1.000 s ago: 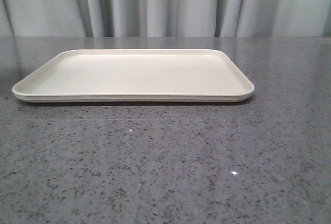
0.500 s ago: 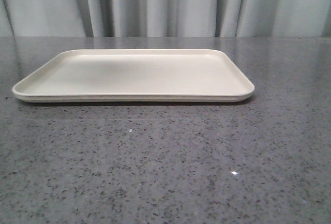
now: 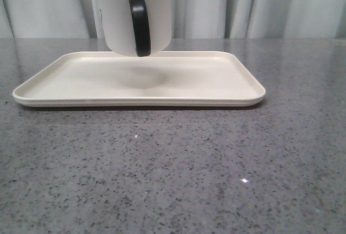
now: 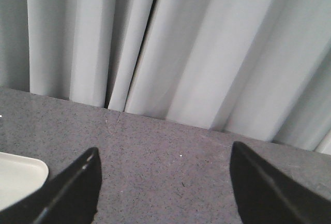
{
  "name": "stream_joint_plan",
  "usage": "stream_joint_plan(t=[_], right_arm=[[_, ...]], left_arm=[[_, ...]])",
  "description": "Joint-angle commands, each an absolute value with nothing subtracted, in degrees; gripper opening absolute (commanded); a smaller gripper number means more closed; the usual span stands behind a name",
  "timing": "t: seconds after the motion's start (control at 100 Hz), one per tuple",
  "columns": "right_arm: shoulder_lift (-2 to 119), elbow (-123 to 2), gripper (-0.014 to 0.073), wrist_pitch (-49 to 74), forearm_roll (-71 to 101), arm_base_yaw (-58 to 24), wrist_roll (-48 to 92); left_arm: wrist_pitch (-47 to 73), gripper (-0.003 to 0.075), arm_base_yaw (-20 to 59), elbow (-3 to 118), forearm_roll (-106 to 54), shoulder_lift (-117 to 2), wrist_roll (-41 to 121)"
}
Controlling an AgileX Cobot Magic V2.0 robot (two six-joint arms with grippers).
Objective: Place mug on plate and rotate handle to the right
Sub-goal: 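Lower the mug onto the cream tray and open the left gripper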
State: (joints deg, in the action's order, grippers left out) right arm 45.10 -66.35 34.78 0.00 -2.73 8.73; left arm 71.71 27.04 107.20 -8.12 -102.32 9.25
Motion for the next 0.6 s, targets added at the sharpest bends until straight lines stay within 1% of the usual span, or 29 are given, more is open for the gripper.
stream_joint_plan(t=[0.0, 0.32, 0.59], right_arm=[[45.5, -68.0, 0.0526, 30.8, -0.8, -2.8, 9.1], [45.5, -68.0, 0.0526, 30.8, -0.8, -2.8, 9.1], [45.5, -68.0, 0.0526, 31.0, -0.8, -2.8, 9.1]], left_arm=[[68.6, -0.002, 27.6, 109.1, -8.9, -100.4, 9.1], [68.7, -0.002, 27.6, 109.1, -8.9, -104.0, 9.1], [68.4, -0.002, 27.6, 109.1, -9.0, -104.5, 9.1]])
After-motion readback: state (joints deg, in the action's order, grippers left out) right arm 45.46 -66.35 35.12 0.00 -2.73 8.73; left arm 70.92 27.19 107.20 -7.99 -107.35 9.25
